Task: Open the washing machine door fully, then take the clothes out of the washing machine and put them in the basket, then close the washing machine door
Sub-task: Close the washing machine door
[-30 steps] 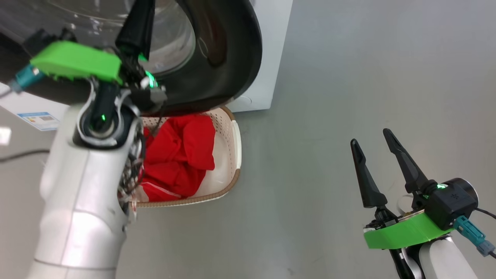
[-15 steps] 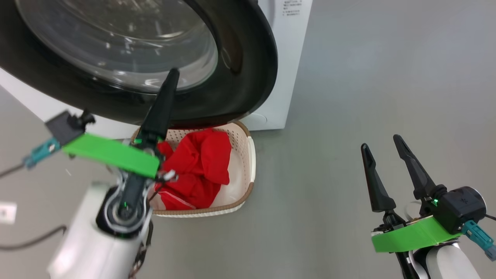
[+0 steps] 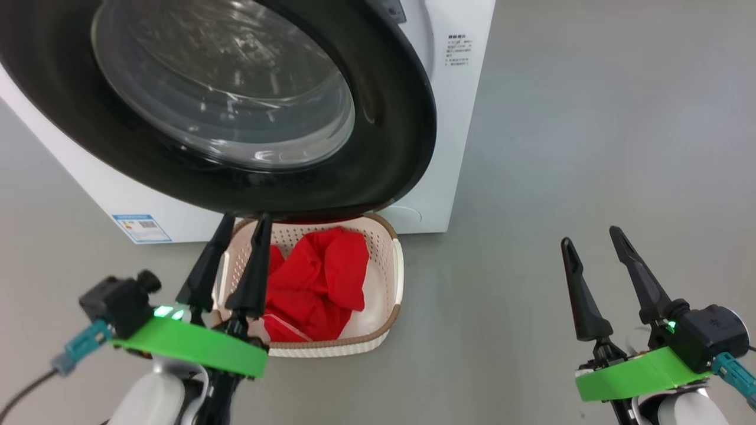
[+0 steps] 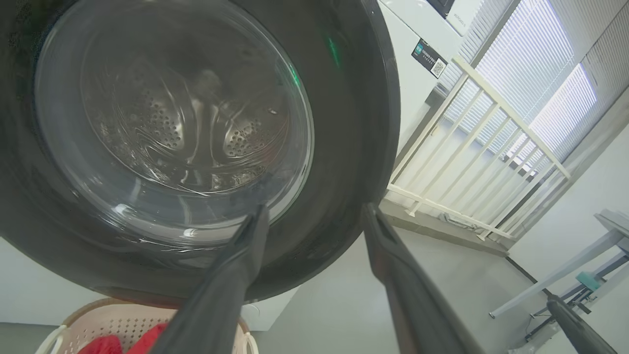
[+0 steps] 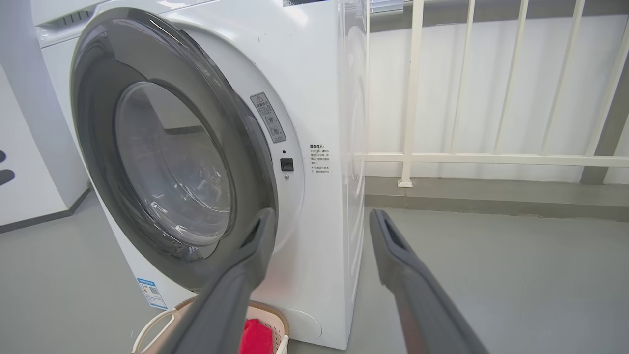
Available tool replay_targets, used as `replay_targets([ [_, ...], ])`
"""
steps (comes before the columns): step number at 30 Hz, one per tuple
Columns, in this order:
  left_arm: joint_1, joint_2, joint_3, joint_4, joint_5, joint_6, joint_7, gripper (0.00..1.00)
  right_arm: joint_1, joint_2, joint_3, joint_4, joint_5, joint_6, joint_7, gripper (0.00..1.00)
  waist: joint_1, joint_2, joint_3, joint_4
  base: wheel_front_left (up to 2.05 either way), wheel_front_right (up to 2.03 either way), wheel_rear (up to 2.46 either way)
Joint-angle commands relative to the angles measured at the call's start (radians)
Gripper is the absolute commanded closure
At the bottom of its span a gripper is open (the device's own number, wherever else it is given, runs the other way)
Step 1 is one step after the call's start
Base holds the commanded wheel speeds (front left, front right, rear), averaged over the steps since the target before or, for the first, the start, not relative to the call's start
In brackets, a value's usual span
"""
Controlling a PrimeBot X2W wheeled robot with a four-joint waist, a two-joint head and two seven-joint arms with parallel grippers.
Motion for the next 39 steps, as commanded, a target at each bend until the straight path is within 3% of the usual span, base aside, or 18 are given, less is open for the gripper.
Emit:
replay_targets([
  [1, -0.001, 0.029, 0.050, -0.043, 0.039, 0.011, -0.011, 0.00, -0.004, -0.006, 0.018, -0.023, 0.007, 0.006, -0.006, 0.00, 0.0000, 0.0000, -0.013, 0.008, 0.00, 0.00, 0.00],
  [6, 0.075, 0.008, 0.104, -0.096, 0.201, 0.056, -0.012, 0.00, 0.011, -0.006, 0.007, -0.021, 0.013, 0.006, -0.006, 0.00, 0.0000, 0.0000, -0.040, 0.010, 0.00, 0.00, 0.00],
  [16, 0.207, -0.021, 0.168, -0.129, 0.367, 0.074, -0.012, 0.00, 0.057, -0.006, -0.035, -0.033, 0.017, 0.006, -0.006, 0.00, 0.0000, 0.0000, -0.083, 0.002, 0.00, 0.00, 0.00],
  [39, 0.293, -0.072, 0.230, -0.104, 0.500, 0.080, -0.012, 0.00, 0.108, -0.006, -0.057, -0.053, 0.021, 0.006, -0.006, 0.00, 0.0000, 0.0000, -0.098, -0.003, 0.00, 0.00, 0.00],
])
